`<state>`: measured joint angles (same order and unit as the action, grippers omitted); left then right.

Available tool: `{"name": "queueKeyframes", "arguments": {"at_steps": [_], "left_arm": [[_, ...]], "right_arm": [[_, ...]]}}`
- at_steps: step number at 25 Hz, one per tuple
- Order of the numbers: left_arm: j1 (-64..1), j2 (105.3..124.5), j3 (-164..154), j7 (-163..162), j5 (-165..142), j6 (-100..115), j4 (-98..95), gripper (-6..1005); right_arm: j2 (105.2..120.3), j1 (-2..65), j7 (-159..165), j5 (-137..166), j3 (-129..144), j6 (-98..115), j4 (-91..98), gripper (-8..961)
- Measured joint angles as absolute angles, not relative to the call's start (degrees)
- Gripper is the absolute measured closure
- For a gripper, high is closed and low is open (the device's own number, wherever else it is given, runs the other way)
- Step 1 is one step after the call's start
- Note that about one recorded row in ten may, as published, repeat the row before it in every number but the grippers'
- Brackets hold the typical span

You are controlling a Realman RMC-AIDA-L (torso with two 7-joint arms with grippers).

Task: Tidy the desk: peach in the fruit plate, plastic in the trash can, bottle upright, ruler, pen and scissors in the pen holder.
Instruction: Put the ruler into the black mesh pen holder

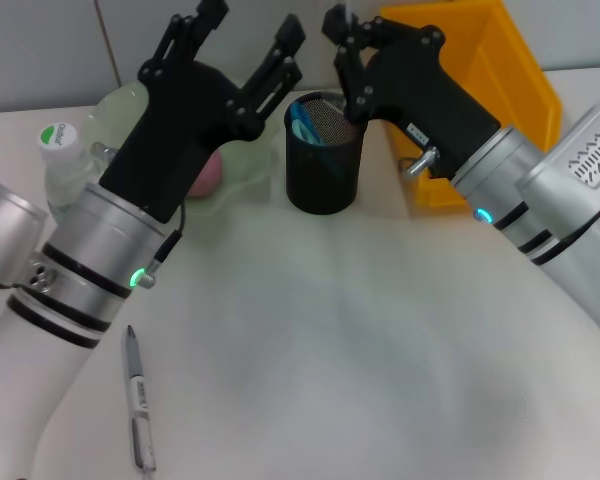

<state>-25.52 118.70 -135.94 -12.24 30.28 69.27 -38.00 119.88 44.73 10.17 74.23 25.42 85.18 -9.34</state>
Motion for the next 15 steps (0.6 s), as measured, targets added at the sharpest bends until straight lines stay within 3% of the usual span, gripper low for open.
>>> {"name": "queueKeyframes", "arguments": {"at_steps": [15], "left_arm": [[-20.2, 118.26, -125.8, -23.0, 15.9, 69.4, -38.0, 190]], "right_arm": [[119.87, 48.0, 10.1, 74.2, 17.0, 71.1, -10.5, 949]]}}
